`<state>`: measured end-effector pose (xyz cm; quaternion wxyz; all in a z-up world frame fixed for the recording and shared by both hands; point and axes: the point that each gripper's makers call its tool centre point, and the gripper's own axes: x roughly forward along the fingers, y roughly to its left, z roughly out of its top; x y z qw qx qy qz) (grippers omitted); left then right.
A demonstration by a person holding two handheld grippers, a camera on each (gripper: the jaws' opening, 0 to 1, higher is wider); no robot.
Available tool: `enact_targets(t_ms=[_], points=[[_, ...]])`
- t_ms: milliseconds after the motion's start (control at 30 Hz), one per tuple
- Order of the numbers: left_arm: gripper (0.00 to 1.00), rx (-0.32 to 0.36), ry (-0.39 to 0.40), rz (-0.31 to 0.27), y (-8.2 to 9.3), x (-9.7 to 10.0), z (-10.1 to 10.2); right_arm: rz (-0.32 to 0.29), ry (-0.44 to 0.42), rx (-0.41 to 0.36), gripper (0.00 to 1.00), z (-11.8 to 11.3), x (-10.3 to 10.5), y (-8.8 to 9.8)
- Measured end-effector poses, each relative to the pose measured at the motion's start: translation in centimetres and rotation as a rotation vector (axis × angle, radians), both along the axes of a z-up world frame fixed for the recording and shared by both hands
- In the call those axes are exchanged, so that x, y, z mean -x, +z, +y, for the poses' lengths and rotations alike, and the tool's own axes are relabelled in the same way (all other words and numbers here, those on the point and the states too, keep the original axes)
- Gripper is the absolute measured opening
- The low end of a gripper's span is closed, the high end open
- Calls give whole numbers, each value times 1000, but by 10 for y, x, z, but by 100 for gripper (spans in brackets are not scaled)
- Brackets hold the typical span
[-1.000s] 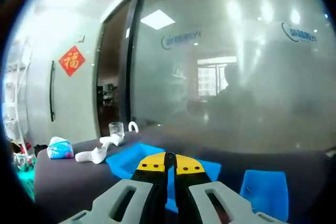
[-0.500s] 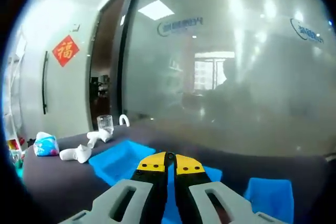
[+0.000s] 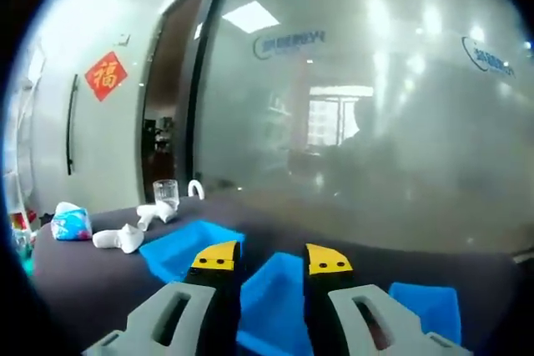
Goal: Sort the screws, nuts, and washers into the corresponding bins
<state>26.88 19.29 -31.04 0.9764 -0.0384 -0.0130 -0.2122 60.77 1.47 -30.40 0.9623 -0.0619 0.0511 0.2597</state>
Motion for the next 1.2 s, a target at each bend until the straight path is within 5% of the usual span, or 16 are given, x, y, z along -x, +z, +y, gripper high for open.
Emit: enact_targets(t_ms=[333,767,1200], points=[[44,-19,-21,4,-3,2,-4,-21,66,-15,25,-15,50,10],[44,-31,-84,26,-10,7,-15,-96,172,-55,26,-43,147,30],[44,-59,-162,73,-23,14,-27,-74,200,-103,27,-87,213,19]])
